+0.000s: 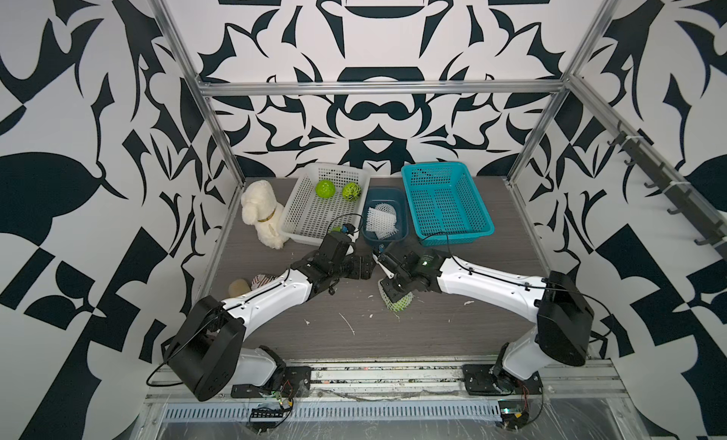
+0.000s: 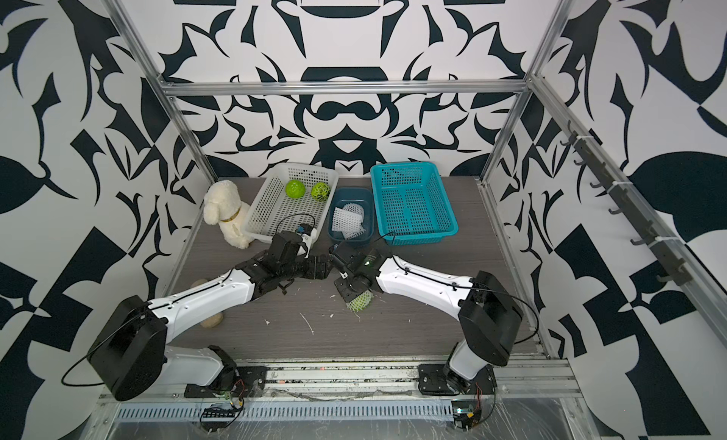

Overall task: Sleeve custard apples in foam nets
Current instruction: Put on the foam net on the custard apple.

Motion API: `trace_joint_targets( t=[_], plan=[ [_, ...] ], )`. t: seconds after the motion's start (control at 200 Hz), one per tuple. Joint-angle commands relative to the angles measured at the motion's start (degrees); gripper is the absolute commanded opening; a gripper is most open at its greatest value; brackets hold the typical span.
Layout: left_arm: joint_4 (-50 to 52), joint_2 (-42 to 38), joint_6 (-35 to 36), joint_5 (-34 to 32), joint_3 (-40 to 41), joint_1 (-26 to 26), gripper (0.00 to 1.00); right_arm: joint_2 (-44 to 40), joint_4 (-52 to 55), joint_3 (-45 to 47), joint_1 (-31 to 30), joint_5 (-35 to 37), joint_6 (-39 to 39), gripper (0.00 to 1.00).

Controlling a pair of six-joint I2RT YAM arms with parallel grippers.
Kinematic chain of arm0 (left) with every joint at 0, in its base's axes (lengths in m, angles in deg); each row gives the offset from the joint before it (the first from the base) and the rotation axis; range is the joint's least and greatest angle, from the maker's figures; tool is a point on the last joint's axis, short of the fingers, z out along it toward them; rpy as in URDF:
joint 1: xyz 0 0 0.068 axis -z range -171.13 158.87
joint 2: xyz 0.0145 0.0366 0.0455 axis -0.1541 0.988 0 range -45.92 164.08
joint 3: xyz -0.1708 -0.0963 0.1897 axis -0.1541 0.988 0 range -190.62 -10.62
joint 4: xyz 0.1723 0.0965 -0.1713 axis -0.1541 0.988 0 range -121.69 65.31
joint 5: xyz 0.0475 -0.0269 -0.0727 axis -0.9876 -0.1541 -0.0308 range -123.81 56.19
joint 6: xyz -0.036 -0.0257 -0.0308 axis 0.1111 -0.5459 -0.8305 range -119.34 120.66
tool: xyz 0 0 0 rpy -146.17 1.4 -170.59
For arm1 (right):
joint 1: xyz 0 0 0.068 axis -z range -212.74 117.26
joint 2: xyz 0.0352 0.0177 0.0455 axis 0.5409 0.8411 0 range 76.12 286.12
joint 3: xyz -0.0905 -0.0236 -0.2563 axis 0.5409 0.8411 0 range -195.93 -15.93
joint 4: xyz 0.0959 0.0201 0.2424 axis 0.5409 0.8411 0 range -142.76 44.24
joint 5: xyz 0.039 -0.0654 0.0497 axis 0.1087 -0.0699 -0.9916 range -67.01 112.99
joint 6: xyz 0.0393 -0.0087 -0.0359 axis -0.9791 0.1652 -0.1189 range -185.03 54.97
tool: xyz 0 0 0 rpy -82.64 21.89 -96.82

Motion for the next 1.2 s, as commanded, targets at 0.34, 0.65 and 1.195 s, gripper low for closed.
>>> trace_joint_targets(
  t=[0.34, 0.65, 1.195],
  plan=[
    [0.05, -1.14, -3.44, 8.1, -0.2, 1.34, 0.88, -8.08, -2.22, 6.03, -0.43, -0.74, -4.27, 0.15],
    [-4.16, 1.07, -6.32, 13.21, 1.06, 6.67, 0.88, -10.65, -4.6, 9.4, -0.47, -1.97, -6.11, 0.27],
    [-3.16, 6.08, -5.92, 8.8, 0.78, 8.32, 0.79, -12.85, -6.41, 11.85, -0.45, -1.87, -6.87, 0.27]
  ],
)
